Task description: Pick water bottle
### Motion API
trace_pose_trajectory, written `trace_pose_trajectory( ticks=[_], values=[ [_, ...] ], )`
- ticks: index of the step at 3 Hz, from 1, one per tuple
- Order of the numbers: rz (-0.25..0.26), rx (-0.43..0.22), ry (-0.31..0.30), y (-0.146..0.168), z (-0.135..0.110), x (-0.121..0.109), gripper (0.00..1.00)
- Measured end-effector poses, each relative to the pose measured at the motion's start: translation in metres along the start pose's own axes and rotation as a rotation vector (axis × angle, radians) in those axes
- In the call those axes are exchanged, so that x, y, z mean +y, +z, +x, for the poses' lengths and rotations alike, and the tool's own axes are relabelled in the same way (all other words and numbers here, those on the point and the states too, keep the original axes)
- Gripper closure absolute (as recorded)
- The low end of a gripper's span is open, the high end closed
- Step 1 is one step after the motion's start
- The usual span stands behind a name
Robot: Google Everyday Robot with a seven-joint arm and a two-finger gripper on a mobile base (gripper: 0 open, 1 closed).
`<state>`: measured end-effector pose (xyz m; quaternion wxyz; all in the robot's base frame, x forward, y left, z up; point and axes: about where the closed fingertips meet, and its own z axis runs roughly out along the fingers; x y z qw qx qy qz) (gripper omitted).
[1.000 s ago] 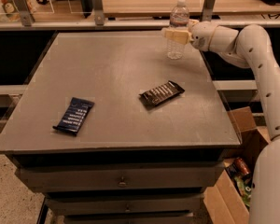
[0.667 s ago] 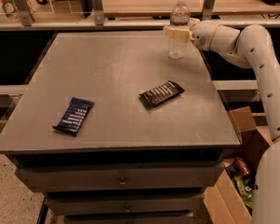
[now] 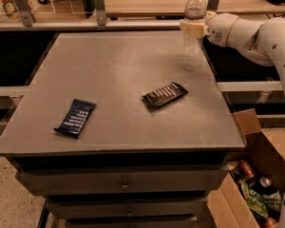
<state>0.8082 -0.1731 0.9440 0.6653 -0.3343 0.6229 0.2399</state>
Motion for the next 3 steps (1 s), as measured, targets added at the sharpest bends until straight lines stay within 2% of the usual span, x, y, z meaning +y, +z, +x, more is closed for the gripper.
trace_pose_trajectory(
  ticks=[1,2,3],
  values=[
    [0.023,-0.024,-0.015,-0.021,-0.024,-0.006,1.00],
    [-0.030,-0.085,-0.029,-0.037,-0.057,-0.001,1.00],
    [-0.030,-0.085,-0.029,-0.037,-0.057,-0.001,1.00]
  ],
)
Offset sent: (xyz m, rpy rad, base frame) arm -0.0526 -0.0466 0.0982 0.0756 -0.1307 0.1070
